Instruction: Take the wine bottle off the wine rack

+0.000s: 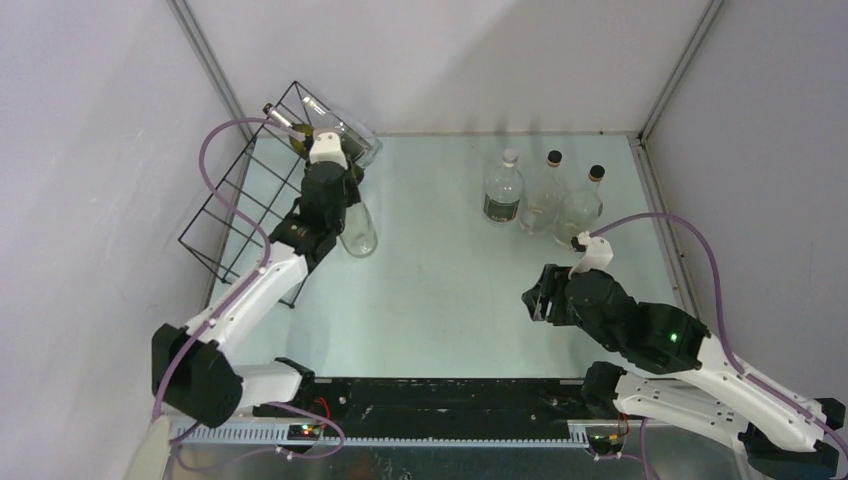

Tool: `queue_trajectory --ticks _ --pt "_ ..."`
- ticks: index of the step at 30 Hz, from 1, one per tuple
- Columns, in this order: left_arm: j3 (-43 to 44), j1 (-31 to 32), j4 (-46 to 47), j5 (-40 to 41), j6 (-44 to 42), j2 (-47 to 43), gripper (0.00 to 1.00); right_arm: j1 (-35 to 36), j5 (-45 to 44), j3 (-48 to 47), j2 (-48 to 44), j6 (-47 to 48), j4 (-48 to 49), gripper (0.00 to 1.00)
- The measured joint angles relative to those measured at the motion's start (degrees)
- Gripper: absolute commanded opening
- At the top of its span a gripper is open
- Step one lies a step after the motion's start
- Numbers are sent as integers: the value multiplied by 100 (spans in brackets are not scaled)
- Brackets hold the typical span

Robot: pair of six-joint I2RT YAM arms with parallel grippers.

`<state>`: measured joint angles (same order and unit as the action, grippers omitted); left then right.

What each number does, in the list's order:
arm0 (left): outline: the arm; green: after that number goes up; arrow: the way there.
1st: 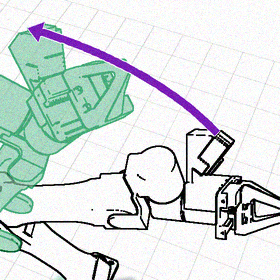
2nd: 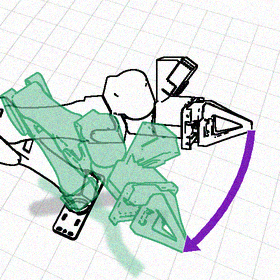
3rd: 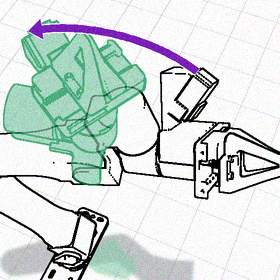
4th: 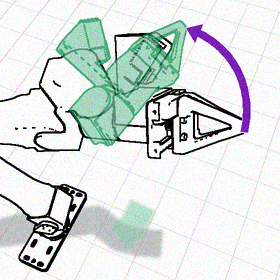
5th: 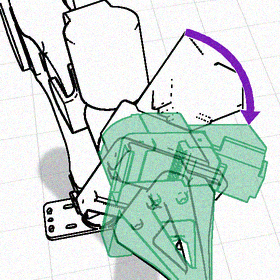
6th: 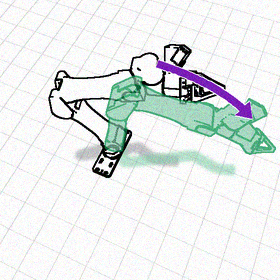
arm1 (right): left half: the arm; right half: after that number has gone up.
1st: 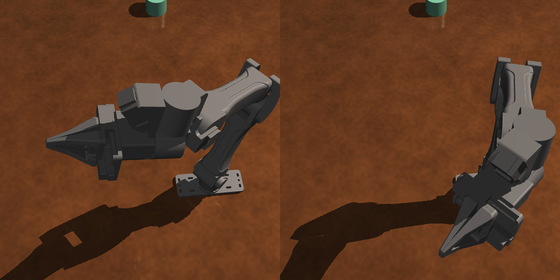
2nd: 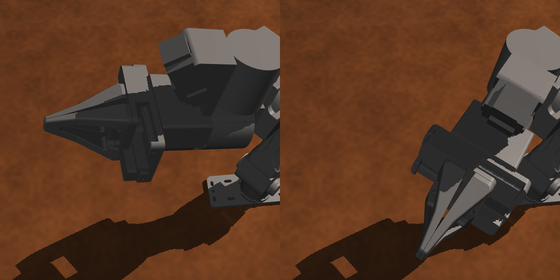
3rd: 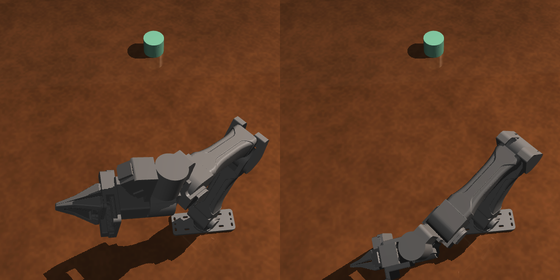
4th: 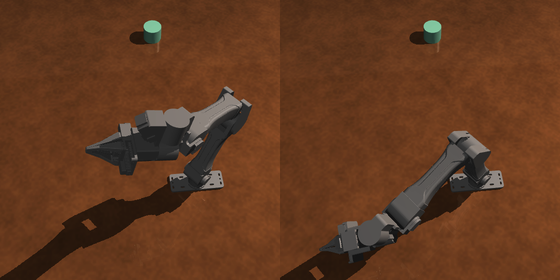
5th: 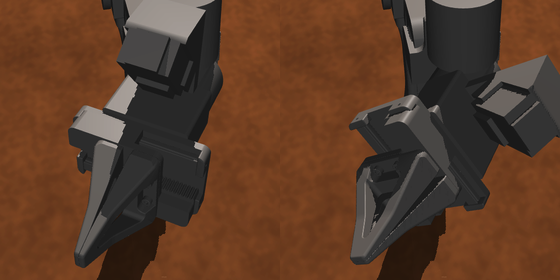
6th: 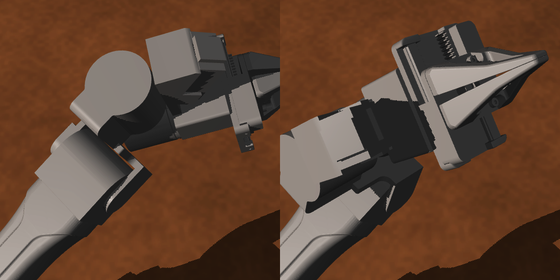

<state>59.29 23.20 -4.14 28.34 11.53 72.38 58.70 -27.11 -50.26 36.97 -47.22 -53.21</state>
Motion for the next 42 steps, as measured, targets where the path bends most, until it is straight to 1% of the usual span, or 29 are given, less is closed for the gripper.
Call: queue_trajectory --ticks 7,16,20,21,22,29,35,37,38,39,40,41,42 --pt "-157 848 -160 42 4 -487 0 0 -105 0 -273 -68 -90 62" --pt "-155 2590 -343 175 46 -494 0 -2 -186 0 -321 -131 -162 62" --pt "-140 3279 -317 402 2 -278 0 -2 -186 0 -295 -170 -179 62" --pt "-131 3567 -313 498 -7 -118 0 -2 -186 0 -291 -186 -179 62" --pt "-131 3580 -313 501 -7 -109 0 -2 -184 0 -286 -190 -177 62" --pt "-131 4310 -286 638 66 160 0 0 -160 0 -212 -177 -105 63" --pt "-131 4937 -201 949 205 308 1 -2 -160 0 -70 -127 -59 63" --pt "-127 5104 -120 1049 304 358 7 -2 -160 0 -20 -122 -61 63" --pt "-127 5152 -90 1064 361 374 15 -2 -157 0 7 -120 -61 64" --pt "-127 5191 -68 1069 442 387 20 -2 -157 0 35 -116 -61 65" --pt "-127 5215 -61 1084 511 389 29 -2 -153 0 52 -109 -61 66" --pt "-127 5224 -57 1097 557 391 34 0 -138 0 72 -92 -59 67" --pt "-133 5224 -52 1117 625 391 42 0 -125 0 85 -79 -59 68"
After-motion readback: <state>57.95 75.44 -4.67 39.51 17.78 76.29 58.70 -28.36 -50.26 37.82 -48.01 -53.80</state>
